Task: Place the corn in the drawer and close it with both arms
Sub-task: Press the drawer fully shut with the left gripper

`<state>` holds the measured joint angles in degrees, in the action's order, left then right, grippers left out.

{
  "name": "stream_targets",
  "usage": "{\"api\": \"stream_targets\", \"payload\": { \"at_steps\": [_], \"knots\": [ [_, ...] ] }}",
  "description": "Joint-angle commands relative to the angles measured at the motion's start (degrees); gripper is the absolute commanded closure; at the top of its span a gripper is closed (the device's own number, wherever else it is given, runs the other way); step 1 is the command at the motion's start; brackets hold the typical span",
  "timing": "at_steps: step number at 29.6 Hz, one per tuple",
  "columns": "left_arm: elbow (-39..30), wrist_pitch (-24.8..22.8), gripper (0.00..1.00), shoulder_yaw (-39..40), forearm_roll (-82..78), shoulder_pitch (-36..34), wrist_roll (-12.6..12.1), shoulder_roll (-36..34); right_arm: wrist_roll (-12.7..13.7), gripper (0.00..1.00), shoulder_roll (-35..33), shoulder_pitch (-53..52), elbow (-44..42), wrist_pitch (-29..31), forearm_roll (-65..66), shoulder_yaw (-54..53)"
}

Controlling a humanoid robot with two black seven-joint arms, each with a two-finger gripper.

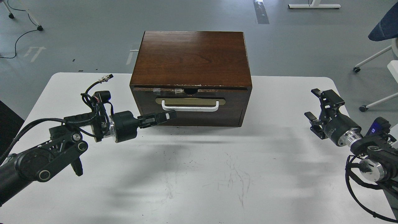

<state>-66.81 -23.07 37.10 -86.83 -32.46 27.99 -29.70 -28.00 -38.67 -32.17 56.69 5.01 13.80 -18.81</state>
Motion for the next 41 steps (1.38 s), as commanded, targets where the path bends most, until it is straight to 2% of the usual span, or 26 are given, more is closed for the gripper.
{"api": "stream_targets", "payload": {
  "at_steps": [1,28,33,40,41],
  "knots": [
    [0.01,-0.04,1.00,-0.01,-0.01,-0.32,0.01,0.16,0.00,0.00,0.00,0.00,0.00,0.00,0.00,-0.09],
    [2.03,-0.39,1.00,-0.01,0.08,-1.11,0.01,0.16,0.00,0.00,0.00,0.00,0.00,-0.09,0.00,0.00],
    [0.98,-4.93,1.00,-0.01,0.08,-1.03,0.01,0.16,0.00,0.00,0.00,0.00,0.00,-0.09,0.00,-0.09],
    [-0.87,-4.93,1.00,-0.01,0.17,-0.59,0.01,-1.59,0.00,0.00,0.09,0.00,0.00,-0.09,-0.09,-0.09],
    [-1.13,-4.93,0.95,-0.01,0.25,-0.41,0.01,-1.77,0.00,0.00,0.09,0.00,0.00,-0.09,-0.09,-0.09]
  ]
}}
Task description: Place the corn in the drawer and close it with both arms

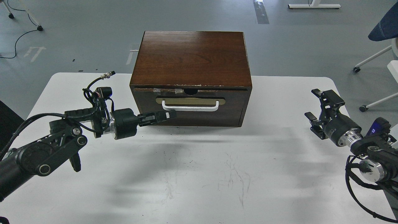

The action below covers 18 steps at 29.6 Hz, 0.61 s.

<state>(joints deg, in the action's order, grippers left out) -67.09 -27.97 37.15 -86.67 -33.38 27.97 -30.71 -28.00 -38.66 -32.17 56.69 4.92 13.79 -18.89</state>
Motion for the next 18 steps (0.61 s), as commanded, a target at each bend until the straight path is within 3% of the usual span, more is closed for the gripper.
{"api": "stream_targets", "payload": {
  "at_steps": [1,2,3,4,5,12,18],
  "knots": [
    [-1.20,-0.03,0.80,-0.15,0.27,0.50,0.03,-0.93,0.00,0.00,0.07,0.00,0.00,0.00,0.01,-0.01],
    [-1.90,-0.03,0.51,-0.15,0.88,0.85,0.03,-1.54,0.00,0.00,0.07,0.08,0.00,0.00,0.01,-0.01],
    [-2.34,-0.03,0.36,-0.15,1.32,0.94,0.03,-1.90,0.00,0.00,0.07,0.09,0.00,0.00,-0.08,-0.01],
    [-3.48,-0.03,0.05,-0.15,2.46,1.21,0.03,-2.77,0.00,0.00,0.07,0.09,0.00,0.00,-0.08,-0.01],
    [-4.01,-0.03,0.00,-0.15,3.08,1.47,0.03,-3.21,0.00,0.00,0.07,0.09,0.00,0.00,-0.08,-0.01],
    [-11.39,-0.03,0.00,0.63,17.28,6.03,0.03,-9.71,0.00,0.00,0.07,0.26,0.09,-0.09,-0.16,-0.01],
    [-12.28,-0.03,0.00,0.90,35.23,8.06,0.03,-11.83,0.00,0.00,0.16,0.44,0.26,-0.09,-0.25,-0.44]
  ]
}}
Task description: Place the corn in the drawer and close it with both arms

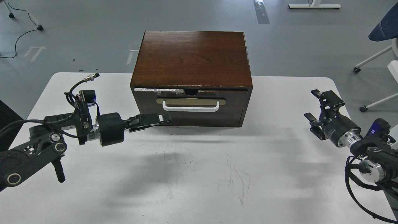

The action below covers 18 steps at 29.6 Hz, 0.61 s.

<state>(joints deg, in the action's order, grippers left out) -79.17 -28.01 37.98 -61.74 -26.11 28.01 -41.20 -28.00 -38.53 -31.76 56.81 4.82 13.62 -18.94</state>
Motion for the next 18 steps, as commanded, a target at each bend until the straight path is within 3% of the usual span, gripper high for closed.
{"api": "stream_targets", "payload": {
  "at_steps": [1,5,18],
  "knots": [
    [-0.20,0.01,0.00,0.07,15.46,1.67,-0.01,-2.30,0.00,0.00,0.03,0.03,0.15,-0.07,-0.18,-0.66],
    [-0.11,0.01,0.00,0.25,28.04,4.66,-0.01,-4.41,0.00,0.00,0.91,0.03,0.06,-0.16,-0.26,-1.10],
    [1.21,0.59,0.00,0.16,41.95,10.98,-0.01,-6.88,0.00,0.00,5.83,0.03,0.85,-0.25,-0.35,-8.12]
  ]
}}
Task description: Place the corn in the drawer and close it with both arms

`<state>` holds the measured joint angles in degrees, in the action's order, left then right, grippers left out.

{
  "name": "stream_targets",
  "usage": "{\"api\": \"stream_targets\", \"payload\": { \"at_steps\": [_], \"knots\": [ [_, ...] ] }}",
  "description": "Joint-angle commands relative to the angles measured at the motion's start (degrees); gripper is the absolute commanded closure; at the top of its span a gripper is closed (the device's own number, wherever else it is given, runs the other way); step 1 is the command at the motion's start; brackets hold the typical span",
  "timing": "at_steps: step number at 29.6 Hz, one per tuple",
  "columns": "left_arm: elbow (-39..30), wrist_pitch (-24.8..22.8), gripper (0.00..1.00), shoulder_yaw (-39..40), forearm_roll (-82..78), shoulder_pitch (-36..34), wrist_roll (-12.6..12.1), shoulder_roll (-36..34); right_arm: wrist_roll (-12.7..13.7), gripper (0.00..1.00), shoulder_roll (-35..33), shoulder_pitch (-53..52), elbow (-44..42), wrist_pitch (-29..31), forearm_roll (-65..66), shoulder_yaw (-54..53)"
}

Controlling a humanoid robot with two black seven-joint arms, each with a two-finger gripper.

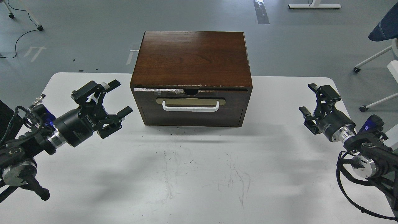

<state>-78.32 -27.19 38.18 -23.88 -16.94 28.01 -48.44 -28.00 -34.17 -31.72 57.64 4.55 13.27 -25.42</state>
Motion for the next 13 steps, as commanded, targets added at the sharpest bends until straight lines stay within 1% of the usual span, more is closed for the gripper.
{"api": "stream_targets", "payload": {
  "at_steps": [1,4,9,13],
  "knots": [
    [0.45,-0.23,0.00,-0.04,5.06,2.35,-0.01,0.54,0.00,0.00,1.64,0.08,0.02,0.02,0.01,-2.00],
    [2.37,-0.81,0.00,0.05,8.75,3.41,-0.01,1.59,0.00,0.00,2.35,0.17,0.02,0.02,0.01,-2.71],
    [6.68,-0.81,0.00,1.10,10.08,3.32,-0.01,2.82,0.00,0.00,4.01,0.17,0.02,0.11,-0.35,-4.90],
    [6.43,-0.81,0.00,2.33,10.26,3.41,-0.01,3.27,0.00,0.00,4.28,0.43,0.10,0.20,-0.35,-4.99]
  ]
}}
